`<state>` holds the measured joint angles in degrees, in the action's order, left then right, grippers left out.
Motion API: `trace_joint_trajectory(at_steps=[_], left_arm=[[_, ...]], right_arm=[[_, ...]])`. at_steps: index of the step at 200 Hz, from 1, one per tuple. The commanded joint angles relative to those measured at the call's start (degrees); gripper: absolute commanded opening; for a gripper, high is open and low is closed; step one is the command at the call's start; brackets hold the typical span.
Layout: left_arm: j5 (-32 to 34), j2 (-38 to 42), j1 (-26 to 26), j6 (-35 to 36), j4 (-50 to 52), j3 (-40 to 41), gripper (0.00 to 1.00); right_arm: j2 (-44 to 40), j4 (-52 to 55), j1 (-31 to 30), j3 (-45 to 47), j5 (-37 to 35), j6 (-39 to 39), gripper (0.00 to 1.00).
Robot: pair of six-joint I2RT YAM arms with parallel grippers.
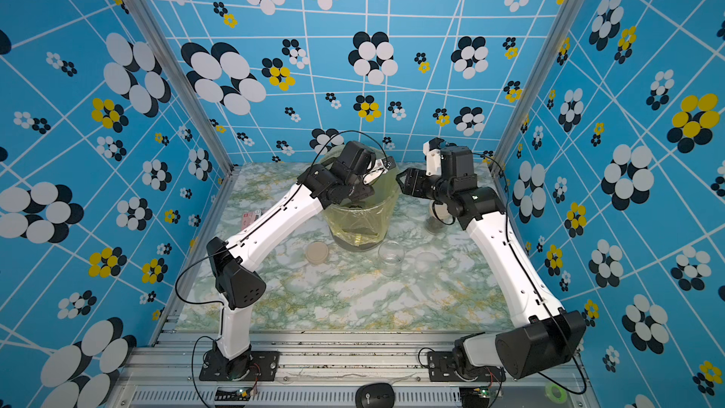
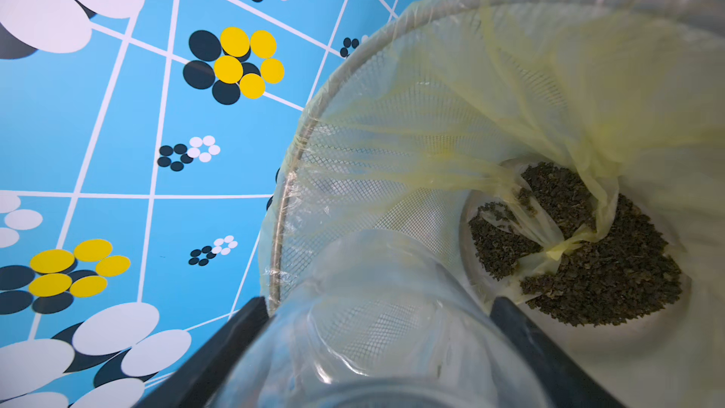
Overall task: Empty moldy tea leaves from jars
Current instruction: Move the trash bin to the center of the board.
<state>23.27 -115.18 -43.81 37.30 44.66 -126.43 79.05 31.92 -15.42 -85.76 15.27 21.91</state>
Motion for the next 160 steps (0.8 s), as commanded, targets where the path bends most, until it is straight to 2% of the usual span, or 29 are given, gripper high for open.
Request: trace_joint_trajectory(at_steps=[1, 19, 30, 44, 61, 101, 124, 160], left_arm=[[-16.6, 5.5, 3.8, -13.4, 0.8, -3.8, 0.24], [-41.2, 7.6, 12.5, -30.2, -1.8, -1.4, 0.24], [-49.7, 8.9, 16.0, -36.7, -6.2, 2.1, 0.24], [-50.2, 10.5, 16.6, -37.5, -8.6, 5.4, 0.24], [-49.9, 10.8, 17.2, -38.5, -9.2, 5.7, 0.23], [-56.4, 12.4, 19.4, -45.6, -16.6, 8.5, 0.23], [-65.2, 14.0, 22.5, -57.1, -29.6, 14.7, 0.23], [-71.1, 14.8, 27.2, -74.4, -49.1, 23.8, 0.22]], right_arm=[[-1.5, -1.2, -0.1, 1.1, 0.2, 0.4, 0.70], [-1.9, -1.1, -0.1, 1.2, 0.1, 0.2, 0.70], [-2.2, -0.9, 0.0, 1.4, 0.0, 0.2, 0.70], [-2.4, -1.0, 0.1, 1.7, -0.1, 0.3, 0.70], [-2.5, -1.2, 0.1, 1.9, 0.2, 0.5, 0.70], [-2.9, -1.2, 0.2, 2.2, 0.2, 0.9, 0.70], [-3.1, -1.0, 0.1, 2.2, -0.1, 0.7, 0.70], [-3.2, -0.9, 0.2, 2.4, -0.2, 0.5, 0.70]])
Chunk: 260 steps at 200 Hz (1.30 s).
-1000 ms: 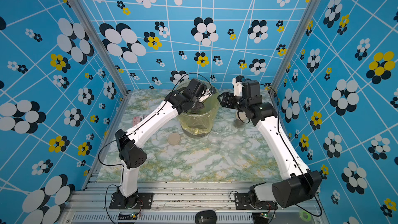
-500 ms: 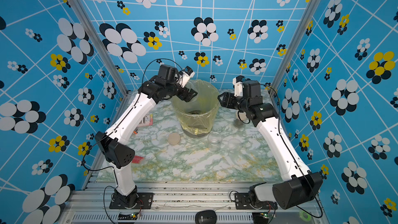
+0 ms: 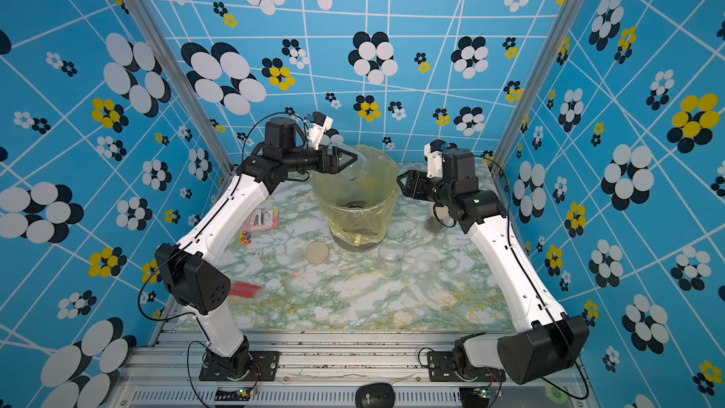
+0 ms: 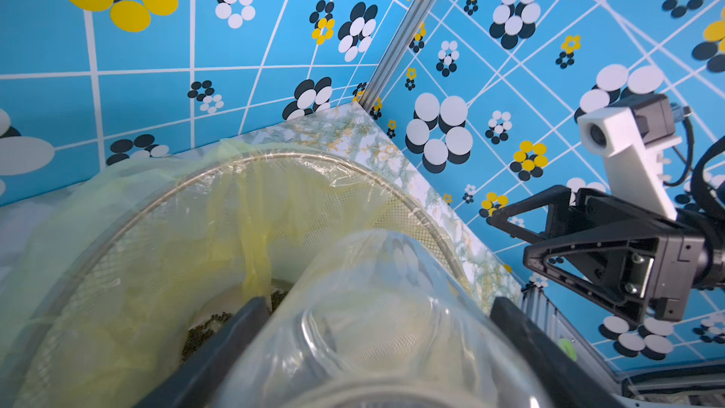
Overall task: Empty moldy tea leaves from jars
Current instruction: Move the trash bin to the center of the board.
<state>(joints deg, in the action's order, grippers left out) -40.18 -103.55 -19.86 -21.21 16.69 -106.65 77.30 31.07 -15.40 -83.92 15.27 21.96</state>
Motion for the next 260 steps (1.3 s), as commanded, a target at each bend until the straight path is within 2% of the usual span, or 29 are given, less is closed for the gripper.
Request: trace_joint_trajectory(at_steps=[1, 11, 46, 84, 91, 98, 114, 128, 162, 189, 203, 224, 248, 260], left_arm=[[-7.8, 3.2, 3.3, -16.3, -21.5, 4.2, 0.22], [-8.1, 3.1, 3.8, -18.7, -23.9, 5.0, 0.22], [-8.2, 3.0, 3.6, -19.4, -23.7, 3.8, 0.22], [-7.6, 3.2, 3.2, -17.2, -20.7, 2.9, 0.22], [-6.0, 3.6, 2.7, -13.2, -16.1, 1.8, 0.21], [-2.4, 4.2, 1.3, -5.0, -7.4, -0.7, 0.21], [16.0, 4.6, -5.8, 19.1, 14.3, -8.7, 0.22], [27.3, 2.5, -10.8, 30.1, 24.2, -14.6, 0.22], [45.6, 1.7, -17.8, 42.4, 27.1, -16.5, 0.22], [61.1, 0.4, -24.3, 57.1, 24.2, -14.6, 0.21], [66.8, -0.9, -26.0, 63.1, 22.8, -14.5, 0.21], [71.2, -2.1, -27.5, 68.7, 21.0, -15.3, 0.20], [72.9, -2.4, -28.6, 71.9, 20.2, -16.8, 0.20], [72.0, -3.3, -28.5, 71.3, 21.1, -17.9, 0.20]], right_arm=[[-1.5, 0.0, 0.1, 0.6, -0.2, 0.4, 0.70], [-1.4, 0.0, 0.3, 0.7, -0.2, 0.5, 0.70], [-1.4, -0.1, 0.2, 0.6, -0.2, 0.6, 0.70], [-1.4, -0.1, 0.2, 0.6, -0.2, 0.6, 0.70], [-1.4, -0.1, 0.2, 0.7, -0.1, 0.6, 0.70], [-1.4, 0.0, 0.2, 0.6, -0.1, 0.6, 0.70], [-1.5, 0.3, 0.3, 0.5, -0.2, 0.4, 0.70], [-1.5, 0.4, 0.2, 0.5, -0.2, 0.2, 0.70], [-1.1, -0.2, 0.2, 0.6, 0.4, 0.8, 0.69], [-1.3, 0.1, 0.2, 0.5, 0.1, 0.5, 0.69], [-1.3, 0.3, 0.2, 0.5, 0.1, 0.6, 0.69], [-1.3, 0.5, 0.2, 0.4, -0.1, 0.3, 0.69], [-1.3, 0.6, 0.2, 0.3, -0.3, 0.2, 0.69], [-1.3, 0.6, 0.2, 0.1, -0.3, 0.0, 0.69]])
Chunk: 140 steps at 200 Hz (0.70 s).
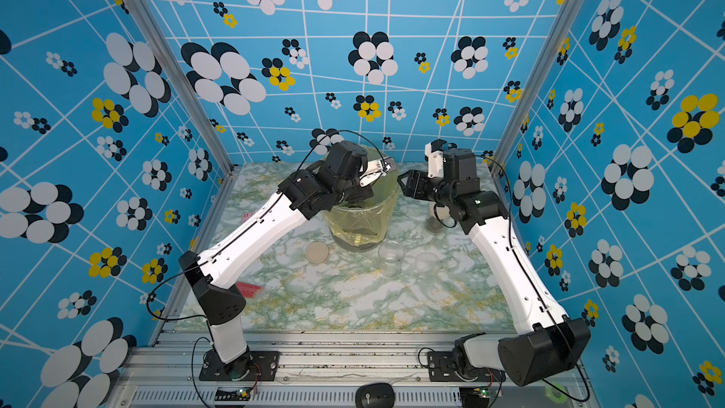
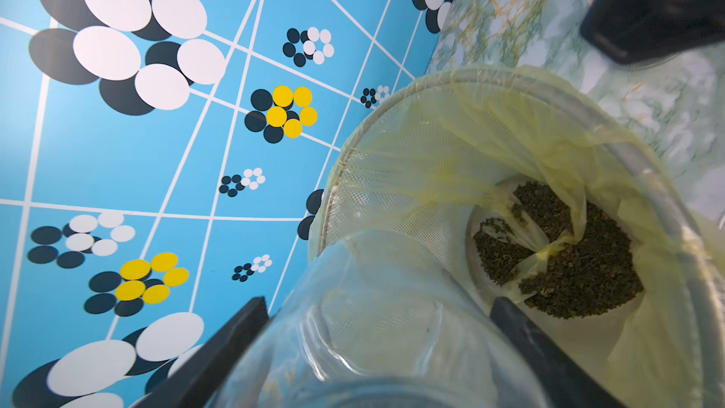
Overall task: Empty moldy tea leaves from jars
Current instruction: Move the trash bin to the center of the board.
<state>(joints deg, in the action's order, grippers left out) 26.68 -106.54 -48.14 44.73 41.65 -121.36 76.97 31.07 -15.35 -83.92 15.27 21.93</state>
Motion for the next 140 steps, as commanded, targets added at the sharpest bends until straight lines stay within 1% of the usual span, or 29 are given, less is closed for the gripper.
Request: trace_joint_trajectory(at_steps=[1, 9, 28, 50, 56, 63, 77, 83, 90, 101, 108, 117, 140], left_arm=[[4.9, -0.3, -0.3, 5.1, -3.7, -3.3, 0.20], [1.5, -0.2, 0.4, 1.9, -1.6, -4.4, 0.21], [-10.9, 0.3, 3.2, -8.5, 2.8, -6.7, 0.21], [-32.0, 3.0, 9.7, -23.1, 4.0, -6.8, 0.22], [-36.2, 3.2, 11.1, -25.8, 3.9, -6.8, 0.22], [-38.8, 3.4, 11.9, -27.4, 3.7, -6.6, 0.22], [-39.1, 4.3, 12.1, -27.7, 2.4, -5.1, 0.22], [-41.7, 5.0, 12.9, -29.2, 1.4, -4.1, 0.22], [-47.0, 6.0, 15.1, -33.2, -1.4, -2.2, 0.22], [-55.9, 7.7, 19.4, -42.2, -8.7, 1.9, 0.22], [-60.2, 8.1, 21.3, -47.2, -13.2, 4.1, 0.22], [-63.1, 8.0, 22.8, -51.0, -15.8, 5.2, 0.22], [-66.7, 7.8, 24.0, -57.2, -20.8, 6.9, 0.21]], right_arm=[[-0.9, 0.7, 0.2, 0.2, -0.3, 0.0, 0.69], [-0.9, 0.6, 0.2, 0.3, -0.3, 0.0, 0.69], [-0.9, 0.4, 0.2, 0.5, -0.2, 0.0, 0.69], [-0.9, 0.4, 0.2, 0.8, -0.2, 0.0, 0.69], [-0.9, 0.4, 0.2, 0.9, -0.2, -0.1, 0.69], [-1.0, 0.4, 0.2, 0.9, -0.2, -0.1, 0.69], [-1.1, 0.3, 0.3, 1.1, -0.3, 0.1, 0.69], [-1.1, 0.4, 0.3, 1.1, -0.2, 0.0, 0.69], [-1.2, 0.3, 0.3, 1.2, -0.2, 0.1, 0.69], [-1.2, 0.2, 0.3, 1.4, -0.2, 0.3, 0.69], [-1.2, 0.0, 0.3, 1.5, -0.2, 0.4, 0.69], [-1.2, -0.1, 0.3, 1.4, 0.0, 0.5, 0.69], [-1.3, -0.2, 0.3, 1.7, 0.0, 0.7, 0.69]])
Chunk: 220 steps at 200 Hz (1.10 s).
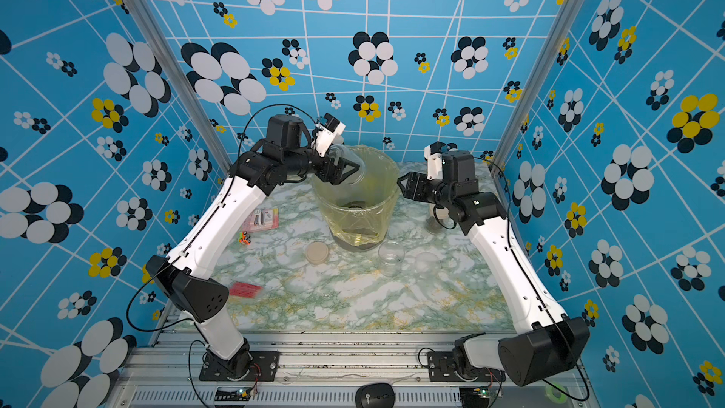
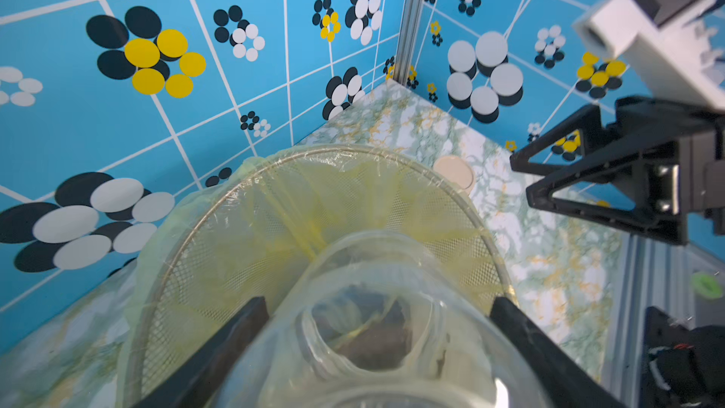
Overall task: Empty moldy tea leaves from jars
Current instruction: Move the trash bin to the center of the board.
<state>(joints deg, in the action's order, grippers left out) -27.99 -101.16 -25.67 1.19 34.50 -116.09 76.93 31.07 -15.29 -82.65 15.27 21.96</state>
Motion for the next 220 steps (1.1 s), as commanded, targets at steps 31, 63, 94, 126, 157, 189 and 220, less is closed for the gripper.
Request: trace_joint_trajectory(at_steps=[31, 63, 94, 126, 157, 189, 220], left_arm=[[-9.1, 2.8, 1.6, -12.2, -13.6, 0.9, 0.21], [15.7, -2.8, -6.0, 10.2, 12.4, -14.5, 0.21], [-2.0, -1.4, 0.3, -3.0, 5.6, -8.0, 0.21], [-11.9, 0.5, 3.9, -12.0, -5.0, -1.2, 0.21], [-14.2, 0.9, 4.8, -15.6, -10.0, 0.8, 0.21], [-16.4, 0.7, 5.3, -18.1, -12.8, 1.6, 0.21], [8.3, -1.3, -1.0, 2.7, 7.6, -6.8, 0.21]], right_arm=[[-1.4, -0.4, 0.3, 0.5, 0.4, 1.1, 0.69], [-1.5, -0.3, 0.4, 0.3, 0.4, 1.2, 0.69], [-1.0, -1.3, 0.5, 0.5, 1.4, 2.0, 0.69], [-0.9, -0.8, 0.5, 0.4, 1.3, 1.7, 0.69], [-0.9, -0.8, 0.5, 0.4, 1.2, 1.7, 0.69], [-1.0, -0.9, 0.5, 0.7, 0.9, 1.7, 0.69], [-0.9, -0.9, 0.5, 0.7, 0.9, 1.6, 0.69]])
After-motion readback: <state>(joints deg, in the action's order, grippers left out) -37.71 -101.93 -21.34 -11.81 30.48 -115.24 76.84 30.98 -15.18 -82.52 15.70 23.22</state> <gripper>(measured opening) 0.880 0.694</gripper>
